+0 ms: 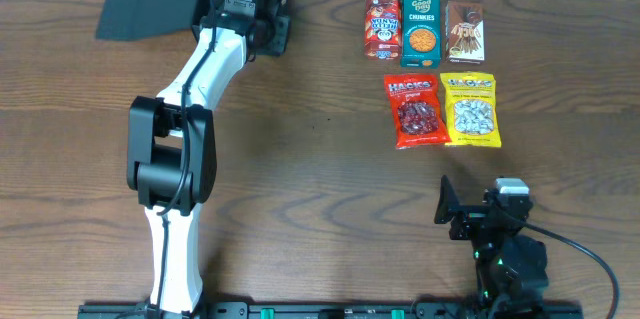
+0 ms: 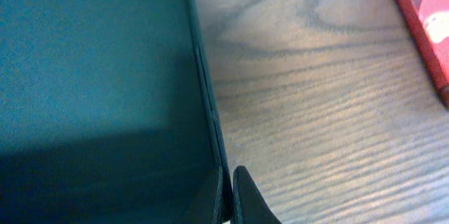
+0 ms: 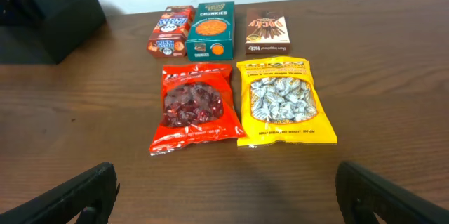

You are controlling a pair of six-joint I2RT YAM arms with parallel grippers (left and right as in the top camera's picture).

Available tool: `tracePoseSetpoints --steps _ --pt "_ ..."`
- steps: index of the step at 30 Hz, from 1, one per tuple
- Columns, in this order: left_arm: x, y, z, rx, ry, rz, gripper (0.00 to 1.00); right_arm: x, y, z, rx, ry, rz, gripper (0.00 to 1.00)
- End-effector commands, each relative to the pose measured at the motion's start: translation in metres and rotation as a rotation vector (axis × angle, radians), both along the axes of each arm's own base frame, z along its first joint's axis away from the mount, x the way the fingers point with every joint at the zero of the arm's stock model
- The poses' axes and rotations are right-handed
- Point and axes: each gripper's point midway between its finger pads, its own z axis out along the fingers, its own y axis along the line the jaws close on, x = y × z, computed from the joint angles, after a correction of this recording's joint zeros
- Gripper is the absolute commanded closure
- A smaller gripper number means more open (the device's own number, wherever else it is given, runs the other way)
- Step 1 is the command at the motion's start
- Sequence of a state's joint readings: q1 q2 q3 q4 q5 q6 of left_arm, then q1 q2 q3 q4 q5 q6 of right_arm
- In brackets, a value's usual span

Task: Pack container
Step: 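Reach the left gripper to the black box's near wall, then grip the box wall with the left gripper and rotate box upright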

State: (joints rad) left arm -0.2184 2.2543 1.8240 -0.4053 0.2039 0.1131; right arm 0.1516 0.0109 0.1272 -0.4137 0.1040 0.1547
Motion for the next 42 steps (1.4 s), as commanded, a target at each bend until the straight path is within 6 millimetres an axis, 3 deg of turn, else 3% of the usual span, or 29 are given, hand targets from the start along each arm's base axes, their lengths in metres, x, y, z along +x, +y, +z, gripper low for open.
tracePoseSetpoints --steps 1,9,15,23,29,33,42 --pt "-0.017 0.009 -0.026 0.094 0.077 -0.083 0.94 0.0 -0.001 -0.002 -0.009 0.0 -0.002 0.01" --pt "-0.067 0.026 -0.051 0.25 0.265 -0.23 0.94 0.0 -0.001 -0.002 -0.009 0.0 -0.002 0.01" --pt "-0.131 0.042 -0.056 0.306 0.523 -0.249 0.94 0.0 -0.001 -0.002 -0.009 0.0 -0.002 0.01" --pt "-0.194 0.029 -0.05 0.348 0.751 -0.297 0.94 0.0 -0.001 -0.002 -0.009 0.0 -0.002 0.01" --pt "-0.216 0.02 -0.046 0.524 0.779 -0.371 0.94 0.0 -0.001 -0.002 -0.009 0.0 -0.002 0.01" --pt "-0.221 0.001 -0.045 0.605 0.741 -0.441 0.94 0.0 -0.001 -0.002 -0.009 0.0 -0.002 0.01" --pt "-0.233 -0.03 -0.046 0.646 0.695 -0.568 0.94 0.0 -0.001 -0.002 -0.009 0.0 -0.002 0.01"
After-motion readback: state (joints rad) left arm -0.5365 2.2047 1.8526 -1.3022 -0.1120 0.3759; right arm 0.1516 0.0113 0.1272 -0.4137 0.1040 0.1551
